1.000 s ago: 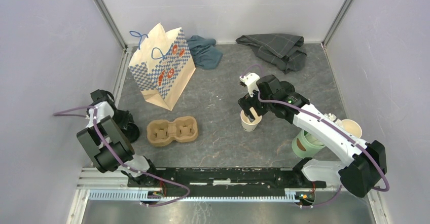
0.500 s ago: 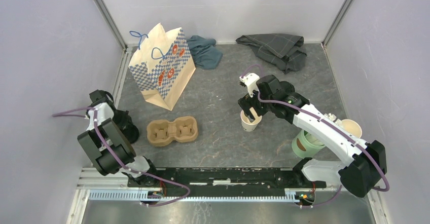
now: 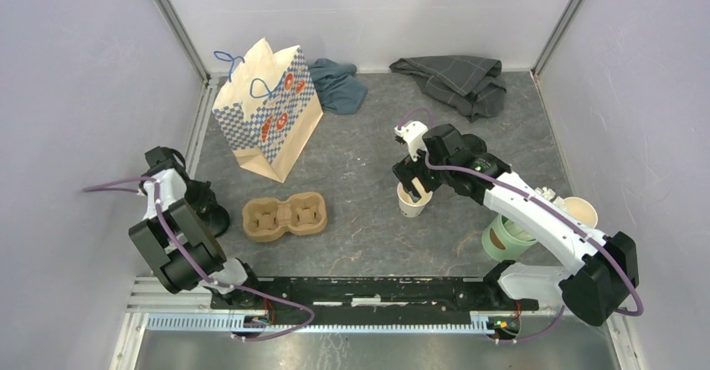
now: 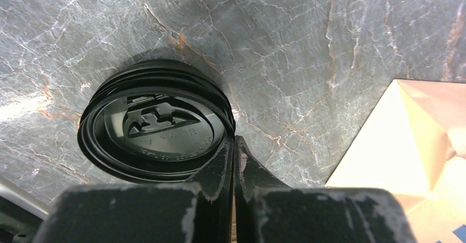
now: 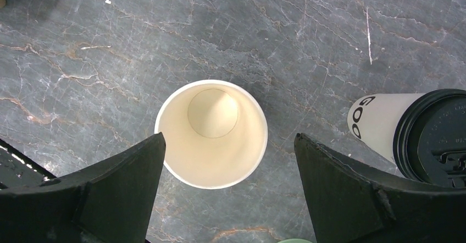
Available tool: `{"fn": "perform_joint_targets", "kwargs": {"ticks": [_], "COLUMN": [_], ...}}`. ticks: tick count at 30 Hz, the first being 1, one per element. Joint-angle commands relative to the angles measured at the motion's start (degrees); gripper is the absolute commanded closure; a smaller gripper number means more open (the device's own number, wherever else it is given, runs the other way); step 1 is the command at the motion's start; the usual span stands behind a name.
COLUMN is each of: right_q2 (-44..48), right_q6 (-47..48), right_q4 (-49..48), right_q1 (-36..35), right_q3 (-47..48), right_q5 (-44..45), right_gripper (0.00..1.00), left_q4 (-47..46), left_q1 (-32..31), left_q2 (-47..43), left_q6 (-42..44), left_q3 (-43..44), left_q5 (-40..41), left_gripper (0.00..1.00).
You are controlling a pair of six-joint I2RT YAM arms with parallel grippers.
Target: Pack the takeout coffee
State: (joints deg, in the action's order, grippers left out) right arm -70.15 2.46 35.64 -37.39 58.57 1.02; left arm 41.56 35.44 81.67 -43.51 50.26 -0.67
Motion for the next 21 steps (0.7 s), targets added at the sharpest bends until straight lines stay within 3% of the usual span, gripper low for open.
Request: {"fn": "perform_joint_targets", "kwargs": {"ticks": [1,12,21], "right_q2": [1.3,2.6,3.1], "right_q6": [0.6,0.9,-0.1], "right_q4": [-2.2,-2.4,-1.7], "right_q1": [-0.5,-1.4,-3.4], "right_q3": [0.1,-0.2,2.9], "right_q5": [-0.5,0.1,-0.9], "right_gripper": [0.06,0.06,0.05], "left_q4": [2.7,10.9,17.3], "left_q1": [0.5,0.5,0.5], "left_q2": [-2.9,-5.1,-14.4], "left_q6": [2.8,3.6,-0.8], "left_q3": [4.0,9.4,15.5], "left_q5": [-1.2,-0.3,-7.4], "left_gripper": [0.98,0.98,0.98]}}
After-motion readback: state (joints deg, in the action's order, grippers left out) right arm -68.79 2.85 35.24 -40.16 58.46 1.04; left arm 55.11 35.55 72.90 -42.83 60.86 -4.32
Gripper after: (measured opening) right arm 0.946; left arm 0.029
